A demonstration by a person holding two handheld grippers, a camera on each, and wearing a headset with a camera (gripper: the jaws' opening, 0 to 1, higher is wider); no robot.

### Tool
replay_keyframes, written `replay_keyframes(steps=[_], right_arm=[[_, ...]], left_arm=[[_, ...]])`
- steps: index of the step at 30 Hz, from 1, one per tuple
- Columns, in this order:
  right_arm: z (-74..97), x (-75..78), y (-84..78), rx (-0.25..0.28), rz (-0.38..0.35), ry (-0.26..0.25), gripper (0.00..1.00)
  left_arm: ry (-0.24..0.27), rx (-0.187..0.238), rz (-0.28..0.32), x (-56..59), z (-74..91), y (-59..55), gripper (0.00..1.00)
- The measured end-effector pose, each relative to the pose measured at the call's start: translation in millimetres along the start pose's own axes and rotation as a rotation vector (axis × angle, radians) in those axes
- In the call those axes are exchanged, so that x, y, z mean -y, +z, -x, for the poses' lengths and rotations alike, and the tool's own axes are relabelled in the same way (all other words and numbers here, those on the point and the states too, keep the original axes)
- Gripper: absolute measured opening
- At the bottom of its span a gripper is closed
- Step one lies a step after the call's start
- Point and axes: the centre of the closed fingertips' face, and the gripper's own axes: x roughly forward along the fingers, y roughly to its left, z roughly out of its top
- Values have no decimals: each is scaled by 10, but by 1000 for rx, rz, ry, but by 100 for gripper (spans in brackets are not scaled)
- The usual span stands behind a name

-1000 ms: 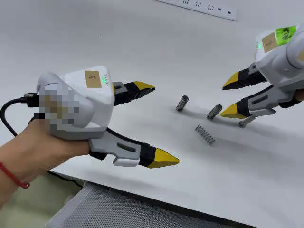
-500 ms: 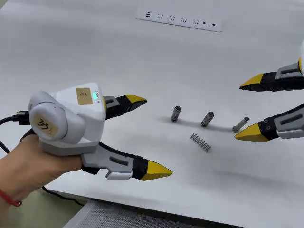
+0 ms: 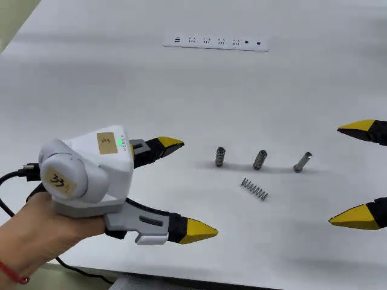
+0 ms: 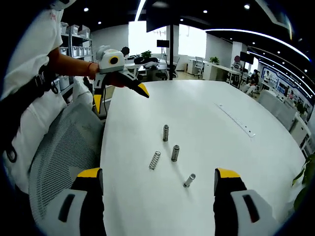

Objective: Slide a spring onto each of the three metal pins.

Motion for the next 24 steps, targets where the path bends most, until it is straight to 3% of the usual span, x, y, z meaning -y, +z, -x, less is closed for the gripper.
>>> replay_keyframes(steps=[6,14,17,21,24], right_arm=[[76,-2,-272,36,-61,-15,99],[181,4,-430,69,-93,-63,99],[240,82,-539,80,-110,-91,99],[237,33,-548,95,-131,-119,98],[268,21,-642,104,-140,-125,98]], left_arm=[[-20,-42,-27,33,-47,-18,89],[-62,-119,-82,91,-146,-69,88],[-79,-146,-105,102,-229,-75,85],[-115,-185,-130,119,-418,-110,80],[-150,-205,-152,159,-562,-117,75]])
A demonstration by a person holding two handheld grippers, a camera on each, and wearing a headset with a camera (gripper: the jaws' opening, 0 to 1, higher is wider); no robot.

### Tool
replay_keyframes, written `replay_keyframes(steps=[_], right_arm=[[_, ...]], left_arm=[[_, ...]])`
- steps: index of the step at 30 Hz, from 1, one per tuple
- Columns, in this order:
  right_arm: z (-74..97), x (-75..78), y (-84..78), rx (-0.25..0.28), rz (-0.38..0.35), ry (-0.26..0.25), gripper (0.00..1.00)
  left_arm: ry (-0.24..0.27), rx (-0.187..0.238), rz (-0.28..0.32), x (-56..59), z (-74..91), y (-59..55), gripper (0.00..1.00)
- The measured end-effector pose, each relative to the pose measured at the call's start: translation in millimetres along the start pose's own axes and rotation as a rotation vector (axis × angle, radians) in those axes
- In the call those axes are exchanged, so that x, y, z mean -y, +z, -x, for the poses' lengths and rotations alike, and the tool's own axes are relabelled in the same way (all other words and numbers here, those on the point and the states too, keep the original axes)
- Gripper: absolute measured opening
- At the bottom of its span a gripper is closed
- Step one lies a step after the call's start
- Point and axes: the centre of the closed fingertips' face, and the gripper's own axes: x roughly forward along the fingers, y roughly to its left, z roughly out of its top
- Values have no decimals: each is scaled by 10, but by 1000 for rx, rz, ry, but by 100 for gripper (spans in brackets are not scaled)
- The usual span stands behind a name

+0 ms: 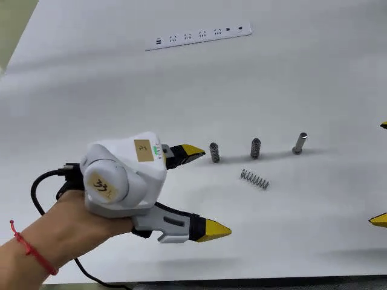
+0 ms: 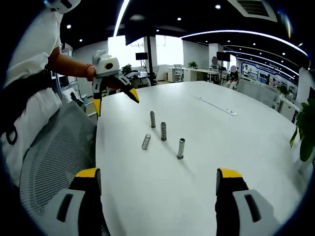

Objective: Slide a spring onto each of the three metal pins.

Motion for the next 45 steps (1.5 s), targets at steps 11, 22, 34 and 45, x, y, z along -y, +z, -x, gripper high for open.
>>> replay_keyframes(steps=[11,22,34,45], right_arm=[[134,16,-197,16,-44,-35,95],[230,62,-334,23,-76,-67,93],[277,70,-349,40,-100,-93,92],[299,73,-334,44,-104,-103,91]], left_arm=[[-16,-171,-145,-117,-514,-114,45],[51,-270,-160,-263,-868,-216,36],[73,-352,-126,-323,-969,-384,32],[95,-374,-29,-298,-872,-468,25]])
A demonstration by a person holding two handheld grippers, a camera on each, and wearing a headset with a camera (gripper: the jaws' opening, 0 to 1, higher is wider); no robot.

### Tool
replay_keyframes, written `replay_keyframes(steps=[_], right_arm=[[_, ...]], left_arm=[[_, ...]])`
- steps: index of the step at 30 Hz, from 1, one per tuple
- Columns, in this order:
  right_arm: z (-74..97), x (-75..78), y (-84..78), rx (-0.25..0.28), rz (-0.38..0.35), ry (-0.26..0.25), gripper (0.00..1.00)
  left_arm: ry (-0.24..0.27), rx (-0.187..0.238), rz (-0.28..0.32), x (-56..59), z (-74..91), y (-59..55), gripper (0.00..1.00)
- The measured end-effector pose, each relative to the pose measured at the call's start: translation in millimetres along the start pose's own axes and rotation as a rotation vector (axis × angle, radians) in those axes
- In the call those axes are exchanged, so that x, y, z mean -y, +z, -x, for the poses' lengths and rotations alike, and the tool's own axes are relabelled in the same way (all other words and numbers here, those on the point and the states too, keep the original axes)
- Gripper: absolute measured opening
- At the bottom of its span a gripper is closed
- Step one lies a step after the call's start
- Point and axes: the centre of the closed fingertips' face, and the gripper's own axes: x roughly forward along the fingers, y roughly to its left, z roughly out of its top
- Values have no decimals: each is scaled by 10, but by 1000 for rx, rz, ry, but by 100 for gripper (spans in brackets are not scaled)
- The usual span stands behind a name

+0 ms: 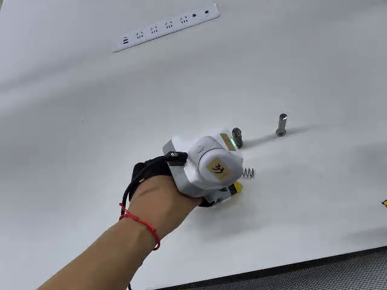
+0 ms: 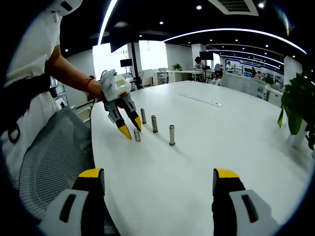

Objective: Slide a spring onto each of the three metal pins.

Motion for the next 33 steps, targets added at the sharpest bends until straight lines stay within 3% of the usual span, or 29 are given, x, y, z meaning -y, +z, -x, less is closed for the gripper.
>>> replay_keyframes(steps=[8,28,31,33], right_arm=[[16,1,-23,-7,0,-6,91],[33,12,-11,-8,2,-15,90],[35,13,-13,-6,0,-16,90],[32,12,-10,-5,-2,-17,90]], left_arm=[[-8,-14,8,27,-1,-21,15],[-23,-26,60,71,10,-29,13],[-25,-33,35,89,12,-35,13],[-42,-37,-54,125,6,-35,14]])
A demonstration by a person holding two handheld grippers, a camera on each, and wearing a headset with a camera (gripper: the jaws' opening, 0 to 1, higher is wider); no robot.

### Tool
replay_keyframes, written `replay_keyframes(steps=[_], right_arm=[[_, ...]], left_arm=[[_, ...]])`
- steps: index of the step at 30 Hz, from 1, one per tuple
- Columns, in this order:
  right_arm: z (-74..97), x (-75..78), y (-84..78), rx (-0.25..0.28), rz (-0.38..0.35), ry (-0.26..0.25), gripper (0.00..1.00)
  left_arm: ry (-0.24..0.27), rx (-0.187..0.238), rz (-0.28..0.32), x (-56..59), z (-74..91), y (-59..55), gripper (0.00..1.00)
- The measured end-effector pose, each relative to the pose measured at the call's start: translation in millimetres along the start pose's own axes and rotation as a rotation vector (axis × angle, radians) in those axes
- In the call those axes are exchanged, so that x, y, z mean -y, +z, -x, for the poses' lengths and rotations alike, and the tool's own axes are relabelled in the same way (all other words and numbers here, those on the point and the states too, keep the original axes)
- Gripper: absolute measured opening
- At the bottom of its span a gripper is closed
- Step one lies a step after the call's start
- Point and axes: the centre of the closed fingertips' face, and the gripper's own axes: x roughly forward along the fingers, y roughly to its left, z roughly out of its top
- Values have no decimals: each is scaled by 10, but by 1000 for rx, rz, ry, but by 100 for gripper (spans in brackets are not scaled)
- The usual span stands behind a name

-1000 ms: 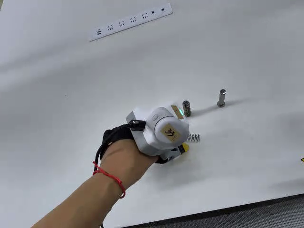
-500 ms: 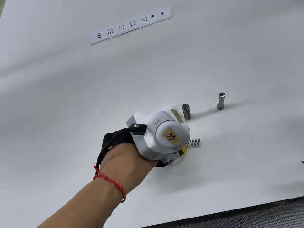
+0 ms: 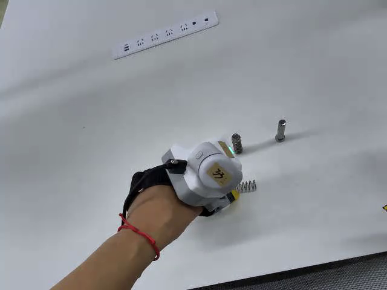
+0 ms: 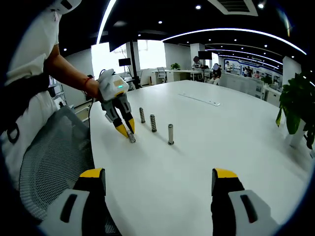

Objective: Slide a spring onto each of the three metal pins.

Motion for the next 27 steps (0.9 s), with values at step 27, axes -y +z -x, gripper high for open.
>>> replay_keyframes(steps=[27], right_arm=[[-13,-26,-17,1,-9,-4,89]], left_arm=[[-4,-18,-118,23,-29,32,11]])
